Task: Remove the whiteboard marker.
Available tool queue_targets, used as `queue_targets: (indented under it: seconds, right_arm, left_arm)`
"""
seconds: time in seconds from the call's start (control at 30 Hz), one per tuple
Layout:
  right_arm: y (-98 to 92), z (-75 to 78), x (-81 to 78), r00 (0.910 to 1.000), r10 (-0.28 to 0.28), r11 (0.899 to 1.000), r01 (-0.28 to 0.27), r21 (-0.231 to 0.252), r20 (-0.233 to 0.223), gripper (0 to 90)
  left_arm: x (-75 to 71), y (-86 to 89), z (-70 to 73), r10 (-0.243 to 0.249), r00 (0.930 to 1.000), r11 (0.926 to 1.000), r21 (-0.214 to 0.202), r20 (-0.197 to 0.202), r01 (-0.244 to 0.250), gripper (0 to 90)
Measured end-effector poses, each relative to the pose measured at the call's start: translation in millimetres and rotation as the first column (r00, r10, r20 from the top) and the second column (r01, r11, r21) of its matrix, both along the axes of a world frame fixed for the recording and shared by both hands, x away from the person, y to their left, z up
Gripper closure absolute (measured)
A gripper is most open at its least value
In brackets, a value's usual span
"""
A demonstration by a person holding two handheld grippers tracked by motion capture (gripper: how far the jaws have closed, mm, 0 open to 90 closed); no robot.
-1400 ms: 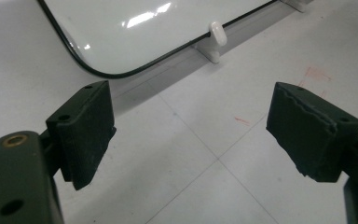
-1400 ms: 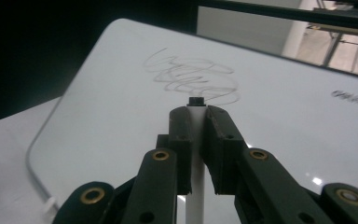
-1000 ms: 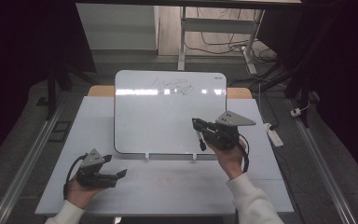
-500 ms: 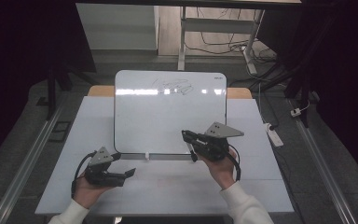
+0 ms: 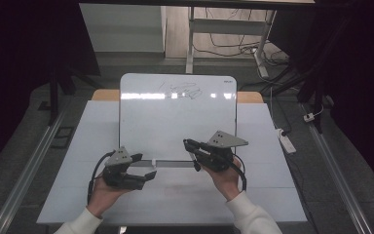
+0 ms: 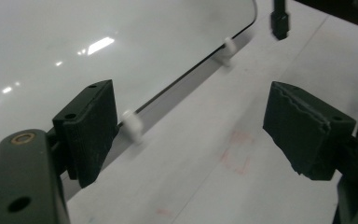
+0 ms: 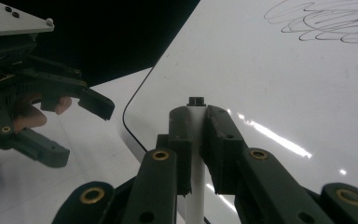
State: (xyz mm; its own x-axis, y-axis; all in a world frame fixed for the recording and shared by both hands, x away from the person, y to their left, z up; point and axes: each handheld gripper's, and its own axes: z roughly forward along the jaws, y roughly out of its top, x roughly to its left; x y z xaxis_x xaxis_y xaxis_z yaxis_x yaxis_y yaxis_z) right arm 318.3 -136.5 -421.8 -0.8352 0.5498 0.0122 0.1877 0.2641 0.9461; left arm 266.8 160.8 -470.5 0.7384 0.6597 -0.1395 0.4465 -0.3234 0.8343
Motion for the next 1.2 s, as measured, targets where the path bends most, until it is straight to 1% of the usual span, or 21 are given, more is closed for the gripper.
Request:
queue_targets:
  seconds: [0.03, 0.1, 0.23, 0.37, 0.43, 0.67, 0.83, 1.0, 1.07, 1.13, 1.2]
  right_arm:
    - [-0.1, -0.1, 0.1, 1.0, 0.0, 1.0, 0.0, 0.004, -0.003, 80.1]
    - [-0.1, -0.3, 0.2, 1.0, 0.0, 1.0, 0.0, 0.007, -0.006, 80.1]
    - [1.9, -0.9, -0.9, 1.0, 0.005, 1.0, -0.005, 0.011, -0.006, 80.1]
    - [3.7, -1.2, -1.8, 0.9999, 0.007, 1.0, -0.007, 0.013, -0.008, 80.1]
    - [4.7, -1.9, -2.0, 1.0, 0.009, 1.0, -0.009, 0.011, -0.001, 80.1]
    - [5.8, -2.4, -1.9, 0.9999, 0.011, 1.0, -0.011, 0.021, -0.004, 80.1]
    - [10.8, -4.1, -4.0, 0.9998, 0.018, 0.999, -0.018, 0.029, -0.001, 80.1]
    - [18.3, -7.7, -7.9, 0.9995, 0.029, 0.999, -0.029, 0.03, 0.007, 80.1]
    - [21.4, -9.7, -9.3, 0.9995, 0.032, 0.999, -0.032, 0.031, 0.009, 80.0]
    - [23.8, -10.9, -11.0, 0.9994, 0.034, 0.999, -0.034, 0.033, 0.011, 80.0]
    - [25.3, -11.3, -12.5, 0.9991, 0.039, 0.999, -0.039, 0.034, 0.018, 80.0]
  left_arm:
    - [0.0, 0.0, 0.0, 0.0, 1.0, 1.0, 0.0, 0.0, 0.0, 18.6]
    - [0.9, -5.8, 2.5, -0.011, 0.9999, 0.9999, 0.004, 0.007, 0.011, 18.5]
    - [5.0, -16.7, 7.8, -0.028, 0.9995, 0.9996, -0.004, 0.014, 0.029, 19.1]
    - [8.6, -23.0, 8.8, -0.037, 0.9992, 0.9993, -0.009, 0.012, 0.037, 19.3]
    - [11.7, -28.2, 9.8, -0.046, 0.9989, 0.9989, -0.009, 0.011, 0.046, 19.5]
    - [15.8, -35.6, 10.2, -0.06, 0.9982, 0.9981, -0.012, 0.006, 0.06, 20.7]
    - [20.7, -45.8, 10.6, -0.086, 0.9963, 0.9953, -0.045, -0.008, 0.086, 24.1]
    - [25.6, -57.7, 15.2, -0.109, 0.994, 0.9915, -0.072, 0.003, 0.109, 31.9]
    - [27.7, -61.6, 16.6, -0.115, 0.9933, 0.9899, -0.083, 0.006, 0.115, 36.9]
    - [30.6, -66.9, 16.4, -0.119, 0.9929, 0.9893, -0.084, 0.005, 0.119, 43.0]
    - [31.4, -68.1, 16.0, -0.118, 0.993, 0.9895, -0.084, 0.004, 0.118, 50.0]
